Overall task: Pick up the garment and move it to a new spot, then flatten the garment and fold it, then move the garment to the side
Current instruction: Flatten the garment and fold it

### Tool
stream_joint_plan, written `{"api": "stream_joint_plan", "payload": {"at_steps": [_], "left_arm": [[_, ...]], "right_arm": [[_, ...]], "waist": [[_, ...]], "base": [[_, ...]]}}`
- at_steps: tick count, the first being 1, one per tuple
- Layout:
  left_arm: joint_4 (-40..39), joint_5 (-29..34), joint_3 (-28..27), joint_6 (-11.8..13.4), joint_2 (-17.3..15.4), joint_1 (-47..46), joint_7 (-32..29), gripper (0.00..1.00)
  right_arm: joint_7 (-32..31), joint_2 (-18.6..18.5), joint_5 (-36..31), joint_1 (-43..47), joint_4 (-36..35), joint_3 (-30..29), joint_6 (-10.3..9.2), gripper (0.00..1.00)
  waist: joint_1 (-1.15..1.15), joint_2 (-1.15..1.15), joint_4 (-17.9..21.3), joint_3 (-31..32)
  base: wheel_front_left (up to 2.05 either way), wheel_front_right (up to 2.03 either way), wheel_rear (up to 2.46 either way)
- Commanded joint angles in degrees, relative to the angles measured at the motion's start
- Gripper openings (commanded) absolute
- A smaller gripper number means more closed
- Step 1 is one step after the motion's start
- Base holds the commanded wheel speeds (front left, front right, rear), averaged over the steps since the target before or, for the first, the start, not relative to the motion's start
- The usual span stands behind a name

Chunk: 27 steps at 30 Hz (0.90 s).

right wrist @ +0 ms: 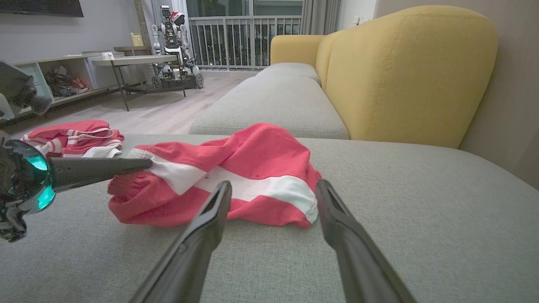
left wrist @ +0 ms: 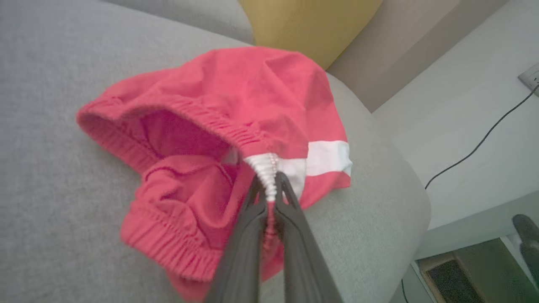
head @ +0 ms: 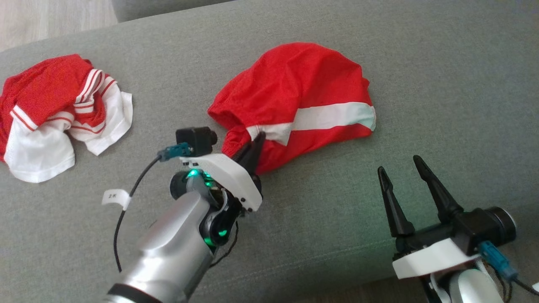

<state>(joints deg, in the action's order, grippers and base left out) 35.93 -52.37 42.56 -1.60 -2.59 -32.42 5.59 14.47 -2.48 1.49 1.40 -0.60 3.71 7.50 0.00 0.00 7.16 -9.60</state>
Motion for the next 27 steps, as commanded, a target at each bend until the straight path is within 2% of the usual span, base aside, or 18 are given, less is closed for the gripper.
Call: {"api": "stream_joint_plan", "payload": {"at_steps": [1,6,11,15,18,22,27], "left_arm": [[-1.29,0.72,-1.46,-0.42,-0.44,-3.7,1.68,0.0],[-0.58,1.78,-1.31,-1.02,-0.93,-3.59,4.54,0.0],[-2.31,2.91,-1.75,-1.19,-2.85,-1.51,7.21,0.0],[-6.08,2.47,-3.04,-1.18,-5.46,1.98,8.06,0.0],[-9.67,3.75,-3.96,-0.07,-8.33,4.5,8.65,0.0],[-13.79,5.51,-5.43,1.73,-11.81,7.65,9.07,0.0],[-15.74,7.02,-6.68,3.7,-14.18,10.24,9.24,0.0]], "right_arm": [[0.52,-0.4,-0.02,-2.35,-1.91,1.11,-0.01,1.0],[0.52,-0.4,0.04,-2.03,-1.85,0.7,-0.01,1.0],[0.52,-0.4,0.32,-1.82,-1.76,0.64,-0.01,1.0],[0.52,-0.4,7.1,-1.21,-0.98,0.43,-0.01,1.0],[0.52,-0.4,12.88,-1.38,0.76,-1.36,-0.01,1.0],[0.52,-0.4,15.15,-3.48,4.48,-2.04,-0.01,1.0],[0.52,-0.4,17.75,-7.4,11.64,-2.79,-0.01,1.0]], "waist": [[0.0,0.0,-0.09,0.03],[0.0,0.0,-0.96,0.68],[0.0,0.0,-2.49,1.62],[0.0,0.0,-4.14,2.16],[0.0,0.0,-5.56,2.19],[0.0,0.0,-7.42,1.92],[0.0,0.0,-9.79,2.01]], "base": [[0.0,0.0,0.0],[0.0,0.0,0.0],[0.0,0.0,0.0],[0.0,0.0,0.0],[0.0,0.0,0.0],[0.0,0.0,0.0],[0.0,0.0,0.0]]}}
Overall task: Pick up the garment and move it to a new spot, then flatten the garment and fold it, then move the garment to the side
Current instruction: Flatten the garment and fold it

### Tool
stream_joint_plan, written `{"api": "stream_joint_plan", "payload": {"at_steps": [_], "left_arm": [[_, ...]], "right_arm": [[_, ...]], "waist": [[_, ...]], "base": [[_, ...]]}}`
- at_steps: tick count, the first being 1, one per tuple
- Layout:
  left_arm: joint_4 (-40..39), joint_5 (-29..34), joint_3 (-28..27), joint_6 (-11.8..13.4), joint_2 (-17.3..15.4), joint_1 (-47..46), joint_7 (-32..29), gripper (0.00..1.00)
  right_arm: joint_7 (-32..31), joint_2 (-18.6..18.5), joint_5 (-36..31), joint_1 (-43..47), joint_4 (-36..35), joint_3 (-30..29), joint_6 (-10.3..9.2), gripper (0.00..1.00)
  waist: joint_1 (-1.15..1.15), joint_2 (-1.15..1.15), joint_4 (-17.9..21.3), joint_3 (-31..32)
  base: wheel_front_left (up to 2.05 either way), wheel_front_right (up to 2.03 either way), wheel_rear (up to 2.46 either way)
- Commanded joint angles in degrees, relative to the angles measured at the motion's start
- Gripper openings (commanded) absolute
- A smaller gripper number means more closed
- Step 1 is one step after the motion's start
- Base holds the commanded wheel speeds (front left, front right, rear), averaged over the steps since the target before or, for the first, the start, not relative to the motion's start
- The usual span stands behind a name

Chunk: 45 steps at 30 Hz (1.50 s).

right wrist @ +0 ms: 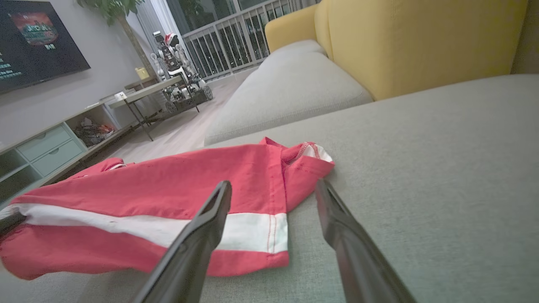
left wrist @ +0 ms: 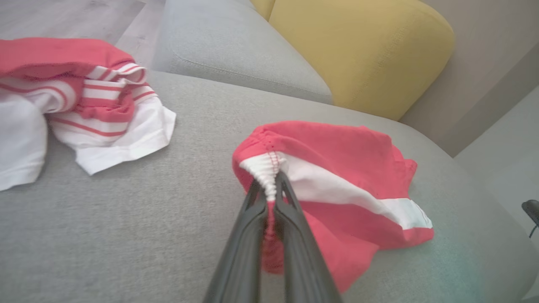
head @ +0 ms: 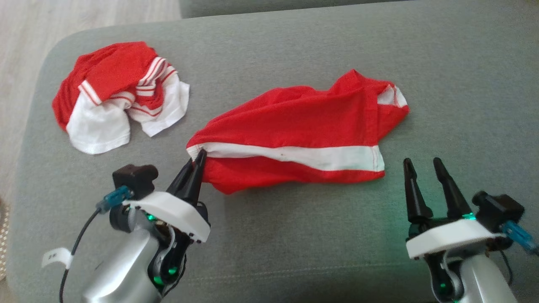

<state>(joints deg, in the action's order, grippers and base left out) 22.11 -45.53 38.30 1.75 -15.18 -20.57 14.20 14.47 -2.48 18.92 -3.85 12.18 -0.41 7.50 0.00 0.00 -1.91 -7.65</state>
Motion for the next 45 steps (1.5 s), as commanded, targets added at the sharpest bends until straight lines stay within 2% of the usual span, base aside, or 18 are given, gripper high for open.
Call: {"api": "stream_joint_plan", "payload": {"at_steps": [1,8,13,20,25,26,28,29,30,31,32,38,45], "left_arm": [[-2.1,0.17,-2.69,0.57,-1.72,-1.27,0.64,0.0],[-2.12,0.79,-3.8,1.18,-1.95,-0.68,0.72,0.0],[-1.82,1.61,-4.02,1.75,-1.86,-0.76,0.75,0.0],[-1.35,2.47,-4.12,1.83,-1.18,-1.22,0.77,0.0],[-1.22,3.11,-4.49,1.95,-0.48,-1.63,0.78,0.0],[-1.19,3.23,-4.64,1.91,-0.33,-1.69,0.78,0.0],[-1.11,3.48,-4.94,1.84,-0.05,-1.75,0.79,0.0],[-1.04,3.63,-5.07,1.82,0.07,-1.74,0.79,0.0],[-0.8,3.91,-5.3,1.75,0.27,-1.67,0.79,0.0],[-0.64,4.04,-5.42,1.7,0.36,-1.6,0.79,0.0],[-0.46,4.15,-5.53,1.67,0.42,-1.48,0.79,0.0],[-0.59,5.24,-6.98,1.46,0.4,-0.91,0.79,0.0],[-3.05,5.87,-9.03,-0.41,0.13,-0.6,0.79,0.0]], "right_arm": [[0.52,-0.4,0.56,-2.96,0.62,1.4,-0.01,1.0],[0.52,-0.4,3.25,-8.34,14.35,4.68,-0.01,1.0],[0.52,-0.4,5.59,-10.89,18.55,5.9,-0.01,1.0],[0.52,-0.4,12.1,-15.65,28.34,8.72,-0.01,1.0],[0.52,-0.4,13.03,-18.7,31.47,11.06,-0.01,1.0],[0.52,-0.4,13.1,-19.11,31.9,11.59,-0.01,0.95],[0.52,-0.4,14.13,-19.73,33.01,12.78,-0.01,0.56],[0.52,-0.4,14.55,-20.06,33.59,13.28,-0.01,0.44],[0.52,-0.4,15.2,-20.57,34.75,13.88,-0.01,0.2],[0.52,-0.4,15.43,-20.72,35.17,14.16,-0.01,0.05],[0.52,-0.4,15.55,-20.77,35.49,14.35,-0.01,0.0],[0.52,-0.53,13.73,-20.04,33.47,12.65,-0.01,0.0],[0.52,-1.51,10.51,-16.32,23.81,9.44,-0.01,0.0]], "waist": [[0.0,0.0,-1.15,0.05],[0.0,0.0,-3.57,-0.24],[0.0,0.0,-4.45,-0.73],[0.0,0.0,-5.54,-2.13],[0.0,0.0,-5.92,-3.2],[0.0,0.0,-5.95,-3.34],[0.0,0.0,-5.99,-3.56],[0.0,0.0,-5.98,-3.62],[0.0,0.0,-5.96,-3.57],[0.0,0.0,-5.93,-3.4],[0.0,0.0,-5.87,-3.15],[0.0,0.0,-5.08,-1.43],[0.0,0.0,-3.09,1.82]], "base": [[0.0,0.0,0.0],[0.0,0.0,0.0],[0.0,0.0,0.0],[0.0,0.0,0.0],[0.0,0.0,0.0],[0.0,0.0,0.0],[0.0,0.0,0.0],[0.0,0.0,0.0],[0.0,0.0,0.0],[0.0,0.0,0.0],[0.0,0.0,0.0],[0.0,0.0,0.0],[0.0,0.0,0.0]]}}
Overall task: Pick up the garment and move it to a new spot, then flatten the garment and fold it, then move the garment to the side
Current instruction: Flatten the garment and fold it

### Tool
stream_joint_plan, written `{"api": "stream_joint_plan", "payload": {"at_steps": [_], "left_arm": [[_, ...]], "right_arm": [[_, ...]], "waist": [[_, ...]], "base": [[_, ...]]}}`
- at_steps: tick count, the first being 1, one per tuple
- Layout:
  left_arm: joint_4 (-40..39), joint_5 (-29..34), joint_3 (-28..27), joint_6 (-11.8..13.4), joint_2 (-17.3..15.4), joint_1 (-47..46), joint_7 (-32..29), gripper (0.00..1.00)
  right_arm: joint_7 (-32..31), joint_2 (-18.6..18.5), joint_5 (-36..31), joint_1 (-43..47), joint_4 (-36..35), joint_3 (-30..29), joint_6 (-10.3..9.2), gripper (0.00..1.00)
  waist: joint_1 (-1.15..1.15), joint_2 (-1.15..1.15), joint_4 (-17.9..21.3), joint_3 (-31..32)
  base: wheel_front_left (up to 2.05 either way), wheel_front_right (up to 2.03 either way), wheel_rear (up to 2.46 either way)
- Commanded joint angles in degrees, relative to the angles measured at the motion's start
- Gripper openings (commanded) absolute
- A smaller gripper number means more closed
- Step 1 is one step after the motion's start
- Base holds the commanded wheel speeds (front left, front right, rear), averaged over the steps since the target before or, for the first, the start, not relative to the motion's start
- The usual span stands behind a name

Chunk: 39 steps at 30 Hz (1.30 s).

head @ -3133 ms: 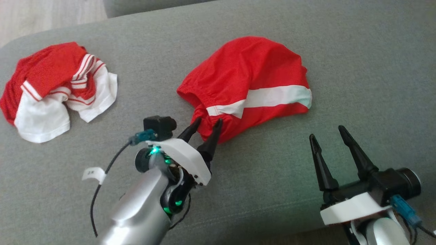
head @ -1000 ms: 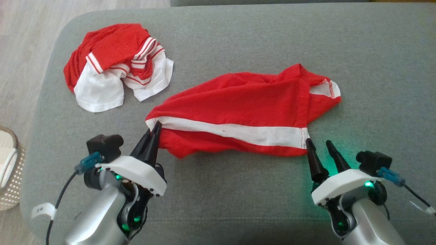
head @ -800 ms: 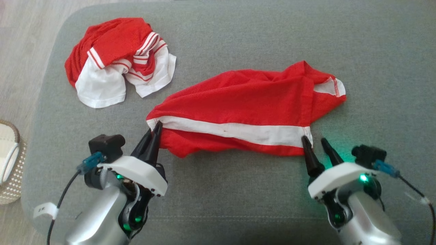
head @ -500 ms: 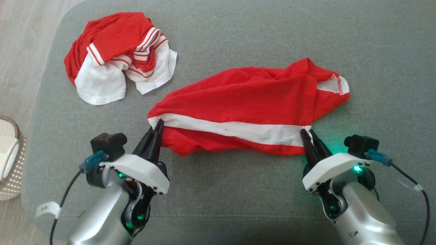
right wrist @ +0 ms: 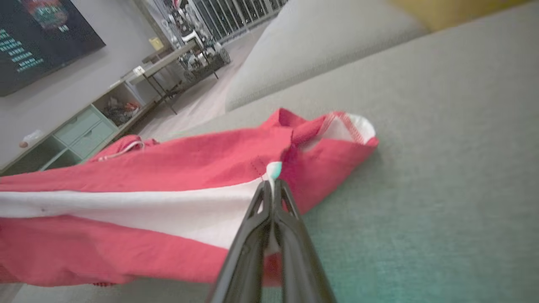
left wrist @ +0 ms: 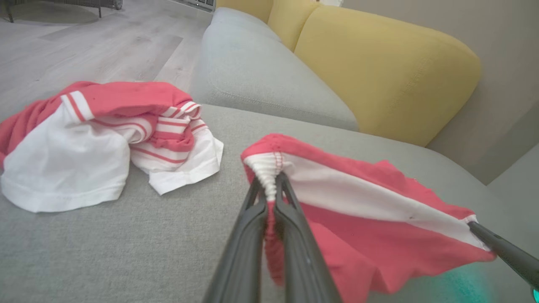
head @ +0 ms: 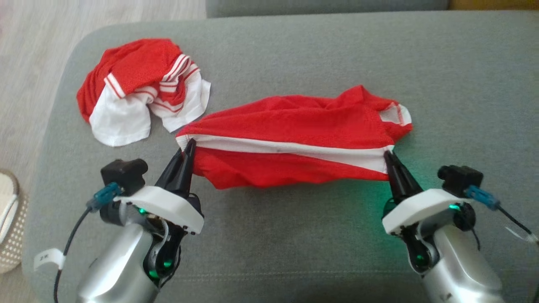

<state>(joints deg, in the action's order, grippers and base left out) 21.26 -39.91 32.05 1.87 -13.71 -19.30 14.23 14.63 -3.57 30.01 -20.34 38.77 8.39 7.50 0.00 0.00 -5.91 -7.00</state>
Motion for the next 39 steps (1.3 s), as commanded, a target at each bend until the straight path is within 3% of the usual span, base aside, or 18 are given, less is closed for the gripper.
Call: {"api": "stream_joint_plan", "payload": {"at_steps": [1,11,18,23,29,39], "left_arm": [[-2.76,0.42,-2.94,-0.95,-1.51,-2.04,0.76,0.0],[-8.36,-2.2,-2.75,-4.63,-2.38,-5.95,-3.85,0.0],[-13.99,-6.28,-3.28,-6.49,-2.69,-13.54,-10.88,0.0],[-16.04,-9.14,-3.96,-7.13,-2.55,-19.98,-15.62,0.0],[-14.37,-13.63,-5.48,-7.27,-1.21,-26.56,-20.35,0.0],[-4.67,-13.14,-4.14,-8.19,0.39,-37.5,-22.72,0.0]], "right_arm": [[0.37,-0.68,-1.0,0.78,-4.72,0.21,-0.01,0.0],[-1.76,-4.75,-0.57,3.39,-22.31,-3.26,-0.01,0.0],[-11.5,-9.22,0.97,-0.71,-35.58,-7.55,-0.01,0.0],[-17.07,-10.81,1.97,-5.27,-40.85,-10.09,-0.01,0.0],[-21.57,-11.06,2.05,-12.61,-39.99,-13.8,-0.01,0.0],[-24.79,-7.38,0.82,-26.31,-25.9,-18.42,-0.01,0.0]], "waist": [[0.0,0.0,1.35,1.82],[0.0,0.0,5.83,7.91],[0.0,0.0,8.47,9.63],[0.0,0.0,9.89,10.23],[0.0,0.0,11.29,9.83],[0.0,0.0,13.55,4.16]], "base": [[0.0,0.0,0.0],[0.0,0.0,0.0],[0.0,0.0,0.0],[0.0,0.0,0.0],[0.0,0.0,0.0],[0.0,0.0,0.0]]}}
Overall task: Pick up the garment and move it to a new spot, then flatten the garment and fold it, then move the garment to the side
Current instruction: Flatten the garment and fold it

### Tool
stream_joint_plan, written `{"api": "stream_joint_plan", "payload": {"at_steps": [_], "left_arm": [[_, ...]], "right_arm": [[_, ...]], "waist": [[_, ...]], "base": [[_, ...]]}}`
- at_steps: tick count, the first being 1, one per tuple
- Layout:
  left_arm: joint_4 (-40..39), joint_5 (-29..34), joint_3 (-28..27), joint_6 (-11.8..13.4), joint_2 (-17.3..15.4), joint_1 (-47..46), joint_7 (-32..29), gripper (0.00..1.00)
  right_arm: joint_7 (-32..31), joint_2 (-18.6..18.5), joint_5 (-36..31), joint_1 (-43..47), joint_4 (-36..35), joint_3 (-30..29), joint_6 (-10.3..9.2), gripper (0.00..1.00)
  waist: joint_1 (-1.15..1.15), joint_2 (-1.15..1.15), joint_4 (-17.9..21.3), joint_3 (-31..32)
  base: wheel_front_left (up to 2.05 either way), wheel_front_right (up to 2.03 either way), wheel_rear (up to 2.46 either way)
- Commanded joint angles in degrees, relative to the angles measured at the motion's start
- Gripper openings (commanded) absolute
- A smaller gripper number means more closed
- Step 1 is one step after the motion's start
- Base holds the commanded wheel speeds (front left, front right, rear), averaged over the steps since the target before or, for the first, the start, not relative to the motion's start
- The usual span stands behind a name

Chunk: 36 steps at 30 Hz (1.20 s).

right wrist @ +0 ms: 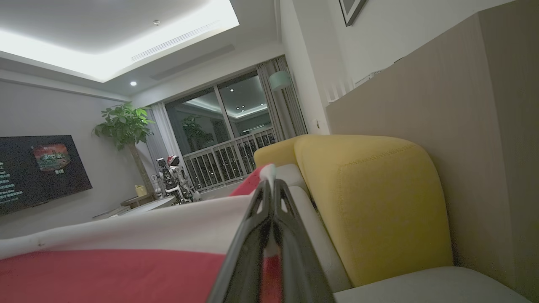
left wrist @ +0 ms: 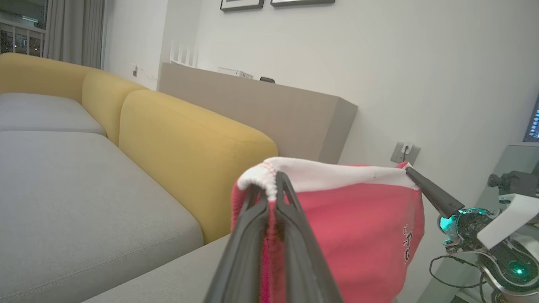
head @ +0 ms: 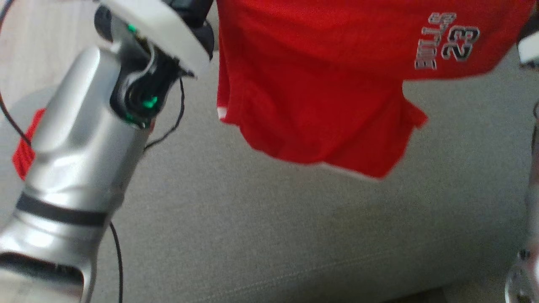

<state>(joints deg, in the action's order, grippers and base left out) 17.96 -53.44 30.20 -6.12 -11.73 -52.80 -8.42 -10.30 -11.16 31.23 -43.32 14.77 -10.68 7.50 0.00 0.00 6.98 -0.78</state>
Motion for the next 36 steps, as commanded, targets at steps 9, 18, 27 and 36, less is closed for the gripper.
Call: {"api": "stream_joint_plan", "payload": {"at_steps": [9,18,27,36], "left_arm": [[10.5,13.46,4.22,-1.17,-2.88,-23.72,7.13,0.0],[17.01,25.89,8.24,-1.33,-3.34,-35.04,23.27,0.0],[-0.67,24.68,11.52,-1.35,-10.14,-13.98,23.4,0.0],[-10.87,19.48,10.81,-1.36,-14.04,13.33,23.41,0.0]], "right_arm": [[12.55,4.87,-11.87,-22.28,11.99,1.73,-0.01,0.0],[25.1,7.16,-15.56,-32.3,17.03,0.03,-0.01,0.0],[25.28,8.09,-12.86,-14.69,10.77,4.48,-0.01,0.0],[24.92,7.77,-7.29,11.36,5.51,6.87,-0.01,0.0]], "waist": [[0.0,0.0,2.3,-18.09],[0.0,0.0,3.6,-27.14],[0.0,0.0,5.09,-27.31],[0.0,0.0,3.54,-19.03]], "base": [[0.0,0.0,0.0],[0.0,0.0,0.0],[0.0,0.0,0.0],[0.0,0.0,0.0]]}}
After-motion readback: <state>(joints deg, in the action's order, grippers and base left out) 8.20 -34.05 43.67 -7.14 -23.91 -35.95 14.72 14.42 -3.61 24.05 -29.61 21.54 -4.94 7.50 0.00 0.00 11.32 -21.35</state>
